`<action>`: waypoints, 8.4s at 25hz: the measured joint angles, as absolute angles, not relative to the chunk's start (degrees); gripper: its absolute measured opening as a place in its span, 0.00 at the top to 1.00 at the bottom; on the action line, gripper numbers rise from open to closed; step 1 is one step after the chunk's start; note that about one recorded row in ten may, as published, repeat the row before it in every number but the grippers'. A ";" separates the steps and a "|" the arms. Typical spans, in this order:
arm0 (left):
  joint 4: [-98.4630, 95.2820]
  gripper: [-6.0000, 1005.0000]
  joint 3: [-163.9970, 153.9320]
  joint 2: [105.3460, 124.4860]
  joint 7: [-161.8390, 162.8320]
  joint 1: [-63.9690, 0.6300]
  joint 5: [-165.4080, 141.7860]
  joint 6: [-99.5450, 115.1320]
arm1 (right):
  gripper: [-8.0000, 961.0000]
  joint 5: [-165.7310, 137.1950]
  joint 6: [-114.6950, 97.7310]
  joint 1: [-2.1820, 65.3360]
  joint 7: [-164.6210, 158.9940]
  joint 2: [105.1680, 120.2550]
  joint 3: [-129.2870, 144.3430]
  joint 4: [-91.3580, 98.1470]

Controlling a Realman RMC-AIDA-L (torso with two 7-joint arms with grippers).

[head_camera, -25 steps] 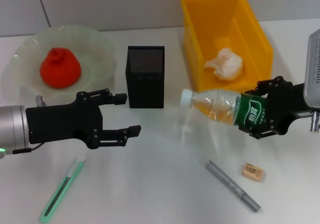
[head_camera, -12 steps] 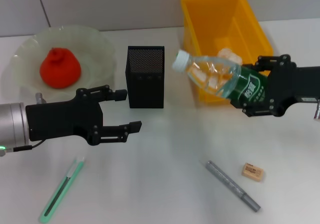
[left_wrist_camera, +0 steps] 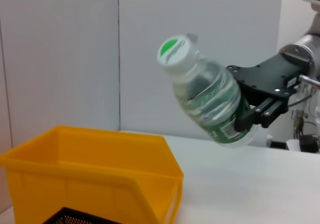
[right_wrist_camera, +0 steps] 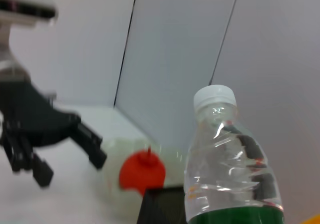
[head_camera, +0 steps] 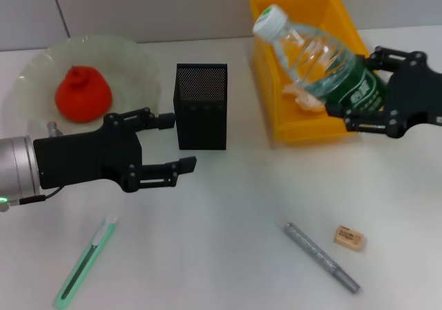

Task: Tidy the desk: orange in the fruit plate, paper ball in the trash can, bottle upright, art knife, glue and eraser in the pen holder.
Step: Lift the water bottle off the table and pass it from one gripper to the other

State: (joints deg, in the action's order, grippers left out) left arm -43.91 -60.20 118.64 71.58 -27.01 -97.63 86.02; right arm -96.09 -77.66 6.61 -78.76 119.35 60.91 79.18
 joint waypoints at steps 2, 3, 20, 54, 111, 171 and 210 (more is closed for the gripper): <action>-43.79 0.18 -60.26 118.65 71.43 -26.95 -96.96 85.93 | 0.21 -92.30 -79.24 6.59 -76.36 119.30 59.08 76.12; -43.64 0.18 -60.28 118.65 71.38 -26.91 -96.51 85.87 | 0.21 -90.50 -80.07 6.58 -75.19 119.29 58.26 74.61; -41.36 0.18 -60.21 118.65 68.40 -26.45 -87.35 85.14 | 0.21 -82.85 -92.69 11.28 -58.72 119.17 47.09 51.36; -28.89 0.18 -76.62 119.09 60.25 -26.80 -53.73 85.37 | 0.21 -85.19 -90.54 20.96 -47.77 119.47 49.85 37.88; -28.12 0.18 -101.08 119.18 52.64 -26.43 -25.72 86.45 | 0.21 -80.15 -91.76 29.28 -32.46 119.62 50.19 22.37; -28.52 0.18 -103.81 119.18 47.46 -28.75 -20.48 81.69 | 0.21 -80.60 -89.74 30.06 -32.43 119.53 50.80 21.27; -28.93 0.56 -104.58 119.18 44.33 -28.68 -18.99 83.87 | 0.21 -80.10 -89.33 30.22 -32.33 119.62 50.75 20.92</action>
